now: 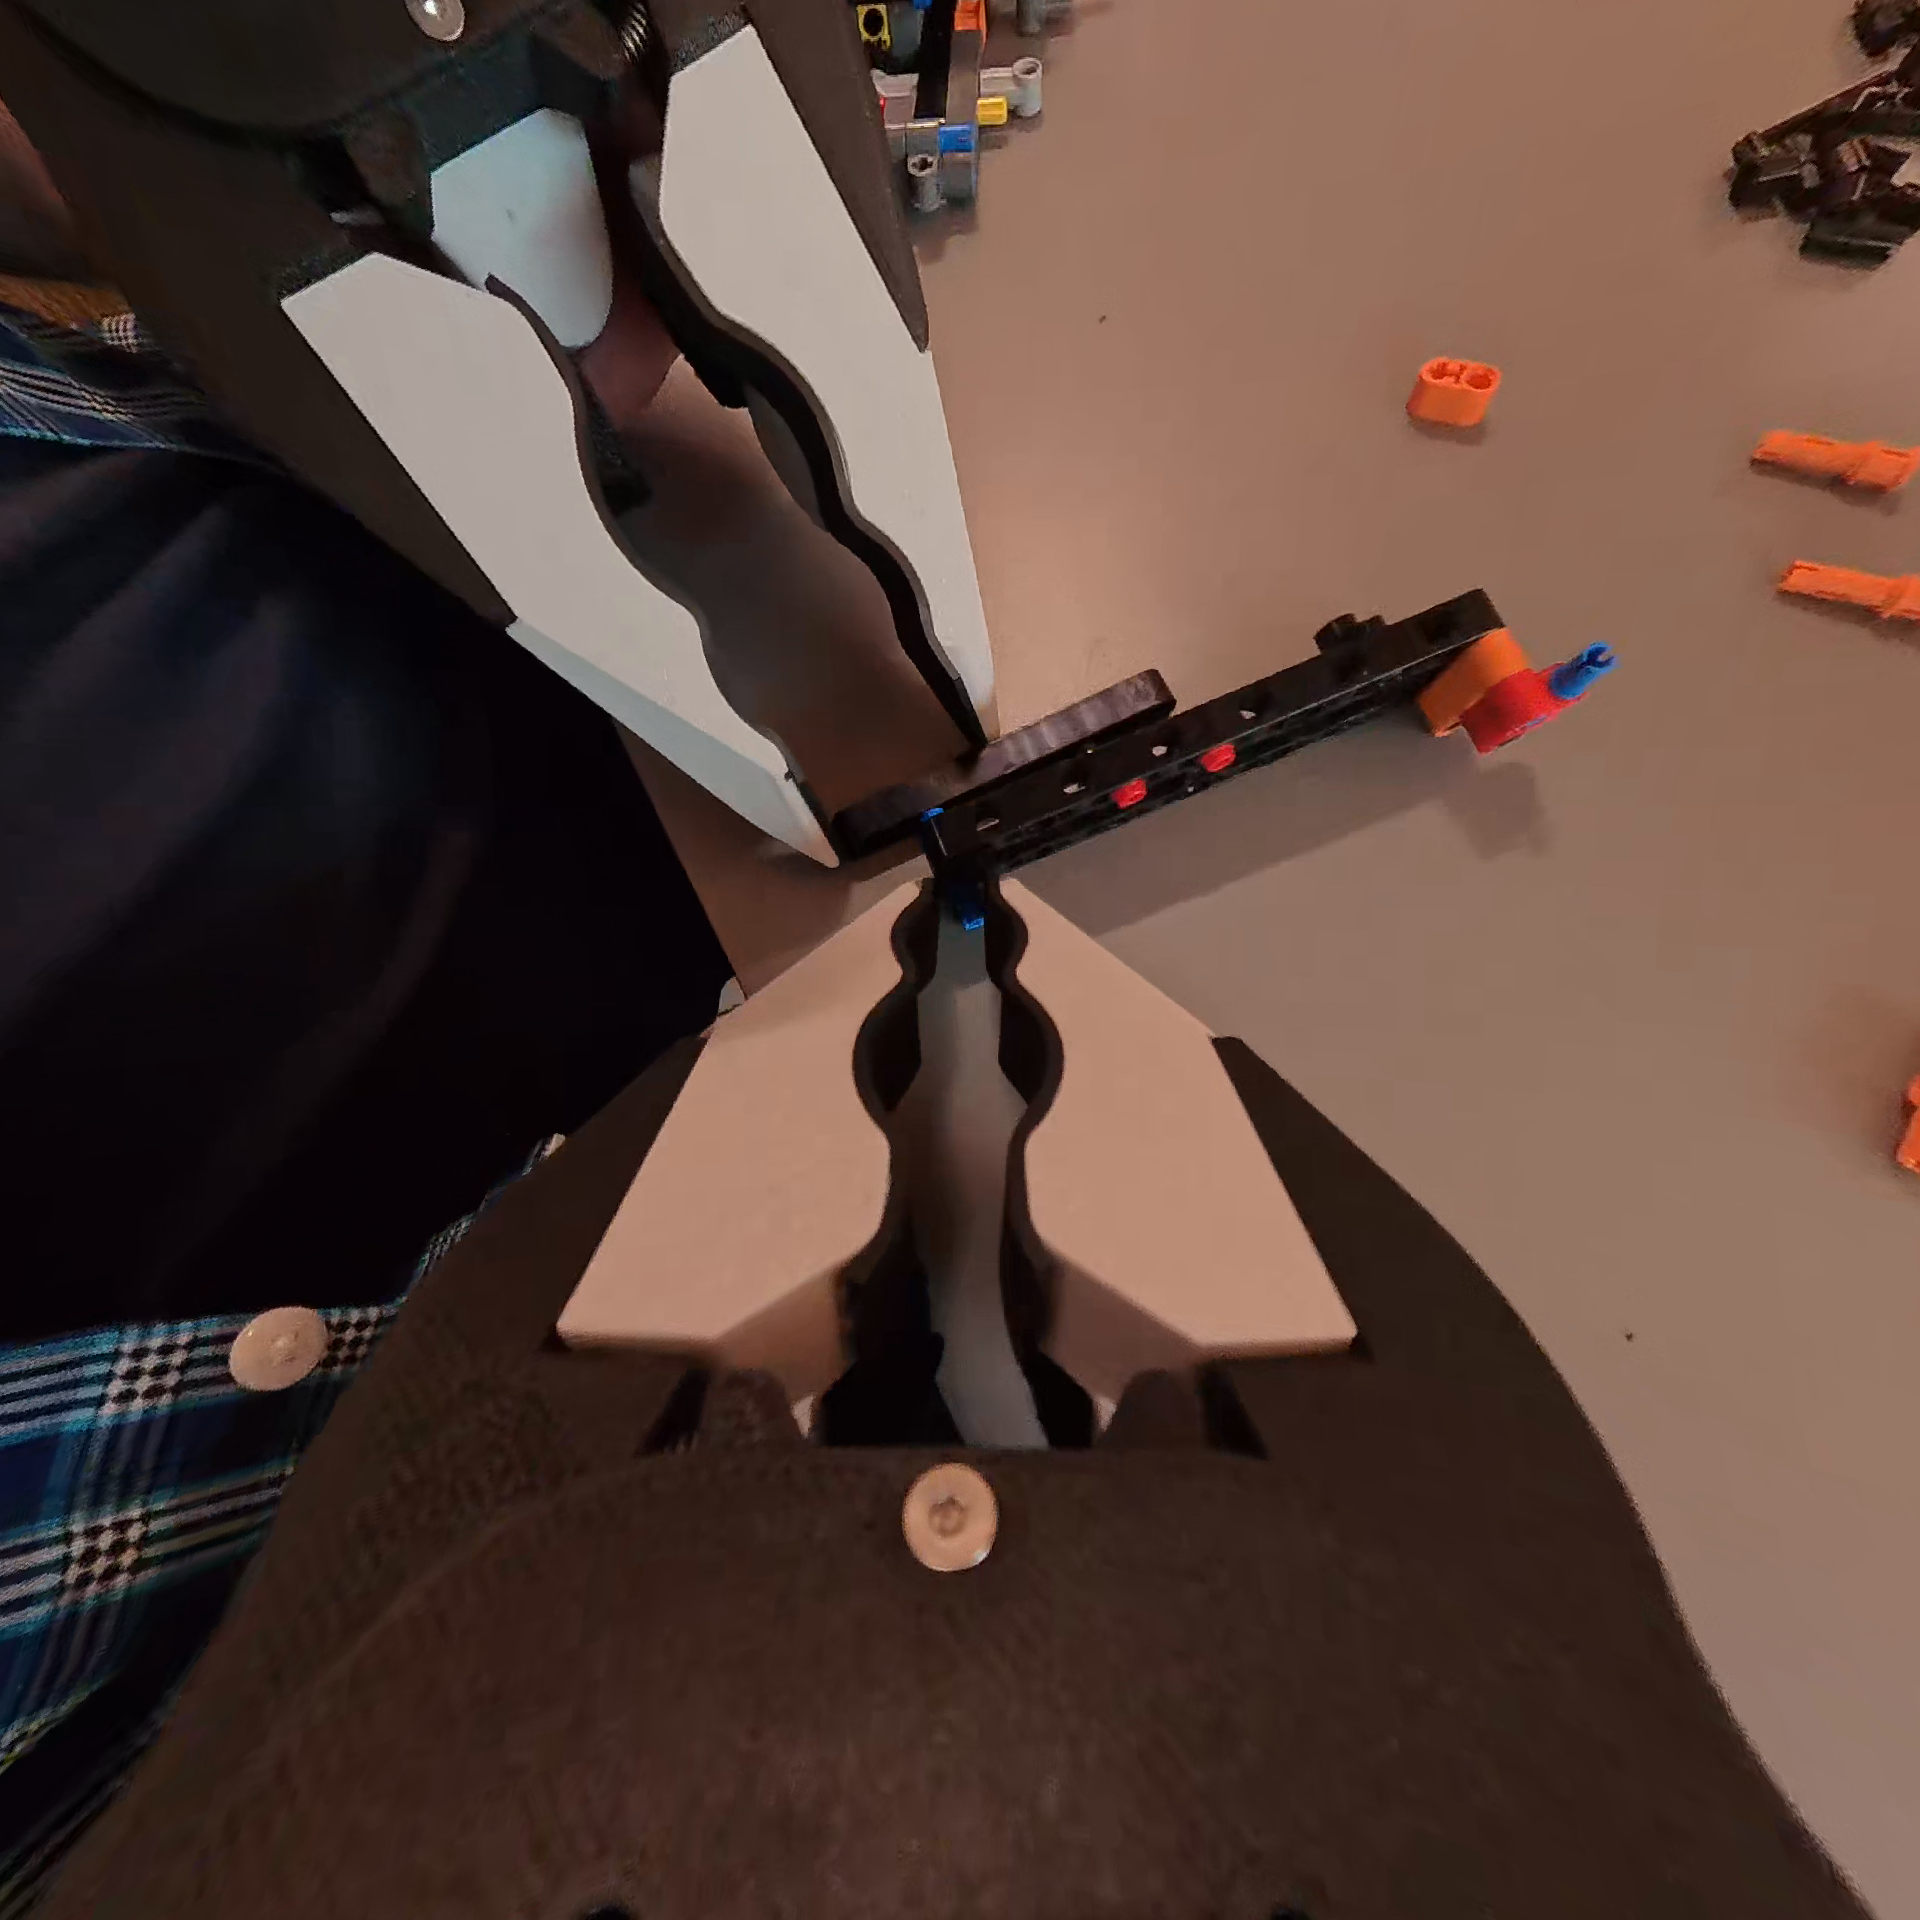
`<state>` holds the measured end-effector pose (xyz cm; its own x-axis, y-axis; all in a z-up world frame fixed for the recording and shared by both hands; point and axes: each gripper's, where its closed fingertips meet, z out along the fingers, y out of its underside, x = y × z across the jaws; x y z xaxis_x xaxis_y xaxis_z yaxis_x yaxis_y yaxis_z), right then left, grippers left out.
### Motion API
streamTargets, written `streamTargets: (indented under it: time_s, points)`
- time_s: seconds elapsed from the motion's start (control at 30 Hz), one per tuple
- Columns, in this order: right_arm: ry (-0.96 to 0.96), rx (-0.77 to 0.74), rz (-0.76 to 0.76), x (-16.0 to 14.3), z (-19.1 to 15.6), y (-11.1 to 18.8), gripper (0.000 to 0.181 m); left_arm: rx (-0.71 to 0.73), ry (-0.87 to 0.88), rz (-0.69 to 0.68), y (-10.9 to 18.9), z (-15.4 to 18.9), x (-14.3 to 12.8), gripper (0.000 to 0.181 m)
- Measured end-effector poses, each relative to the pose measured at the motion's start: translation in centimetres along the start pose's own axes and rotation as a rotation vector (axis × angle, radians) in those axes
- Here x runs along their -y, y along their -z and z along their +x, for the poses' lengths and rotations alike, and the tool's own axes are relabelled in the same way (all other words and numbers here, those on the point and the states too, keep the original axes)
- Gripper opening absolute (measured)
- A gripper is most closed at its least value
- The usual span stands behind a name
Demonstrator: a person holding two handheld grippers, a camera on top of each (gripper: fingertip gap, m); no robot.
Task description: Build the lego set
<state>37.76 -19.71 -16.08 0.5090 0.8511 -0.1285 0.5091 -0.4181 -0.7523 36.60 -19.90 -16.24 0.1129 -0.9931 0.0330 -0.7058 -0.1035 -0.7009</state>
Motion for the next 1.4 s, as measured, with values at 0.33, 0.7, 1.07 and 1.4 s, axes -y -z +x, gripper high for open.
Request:
streamTargets:
  time_s: [0.33, 0.7, 1.07, 1.4]
  points:
    - [0.023, 0.037, -0.006, 0.2, 0.0, 0.2, 0.009, -0.027, -0.004, 0.005, 0.0, 0.0, 0.0, 0.034]
    - [0.047, 0.118, -0.035, 0.5, 1.1, 0.5, 0.014, -0.079, 0.034, 0.017, 0.2, 0.0, 0.1, 0.034]
    - [0.11, 0.158, -0.042, 0.8, 1.2, -0.2, 0.004, -0.084, 0.061, 0.032, 0.1, -0.2, 0.2, 0.033]
    - [0.178, 0.126, -0.028, 0.8, 0.8, -0.3, 0.0, -0.063, 0.085, 0.039, 0.2, -0.6, 0.1, 0.023]
